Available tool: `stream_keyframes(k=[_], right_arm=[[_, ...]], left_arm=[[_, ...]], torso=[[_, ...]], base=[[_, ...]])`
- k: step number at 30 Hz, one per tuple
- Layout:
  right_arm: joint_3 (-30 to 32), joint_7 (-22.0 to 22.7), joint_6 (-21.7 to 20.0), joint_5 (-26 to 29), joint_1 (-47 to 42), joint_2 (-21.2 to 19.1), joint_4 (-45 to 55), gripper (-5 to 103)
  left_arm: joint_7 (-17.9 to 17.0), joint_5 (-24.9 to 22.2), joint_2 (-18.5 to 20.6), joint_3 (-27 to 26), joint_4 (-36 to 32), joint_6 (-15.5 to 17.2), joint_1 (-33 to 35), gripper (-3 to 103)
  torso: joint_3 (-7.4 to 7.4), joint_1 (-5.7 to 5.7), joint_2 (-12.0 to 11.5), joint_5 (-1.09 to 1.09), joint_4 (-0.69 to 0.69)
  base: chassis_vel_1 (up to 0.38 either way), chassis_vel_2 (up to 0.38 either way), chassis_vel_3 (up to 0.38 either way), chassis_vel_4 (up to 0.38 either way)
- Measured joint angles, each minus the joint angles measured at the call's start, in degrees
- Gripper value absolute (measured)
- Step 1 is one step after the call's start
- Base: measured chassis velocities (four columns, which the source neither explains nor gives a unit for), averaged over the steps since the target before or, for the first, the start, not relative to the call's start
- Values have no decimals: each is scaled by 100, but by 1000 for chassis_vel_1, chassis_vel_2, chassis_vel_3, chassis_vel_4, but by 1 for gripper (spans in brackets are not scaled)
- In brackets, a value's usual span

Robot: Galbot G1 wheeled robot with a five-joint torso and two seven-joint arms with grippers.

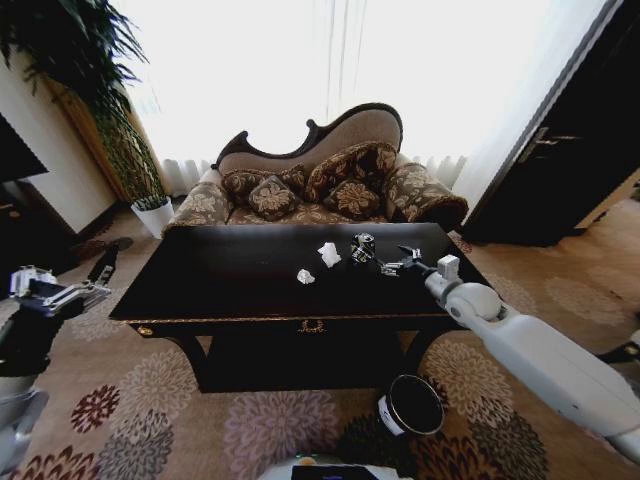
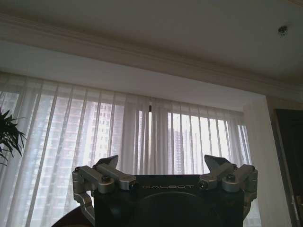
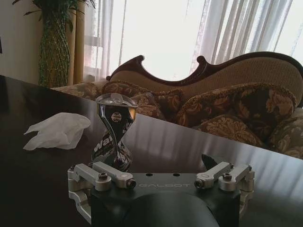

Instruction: Move to the front of the table and place the trash on the table into the trash bin.

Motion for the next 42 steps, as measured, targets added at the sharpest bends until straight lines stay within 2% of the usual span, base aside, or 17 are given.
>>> stream_keyframes(k=[9,13,25,42], right_arm=[[-380,165,-195,776,238,12,83,100],[-532,236,-225,943,357,63,59,100],[-999,292,-226,1034,796,291,-276,100],[-1024,139,-106,1057,1008,427,-488,102]], left_arm=[[6,4,71,21,111,0,-49,100],[8,37,72,51,134,0,-62,100],[19,82,102,93,226,0,-92,100],[32,153,101,145,264,-9,-113,100]], torso=[[0,0,0,-1,0],[0,-1,1,-1,0],[0,-1,1,-1,0],[0,-1,1,-1,0]], base=[[0,0,0,0],[0,0,0,0],[0,0,0,0],[0,0,0,0]])
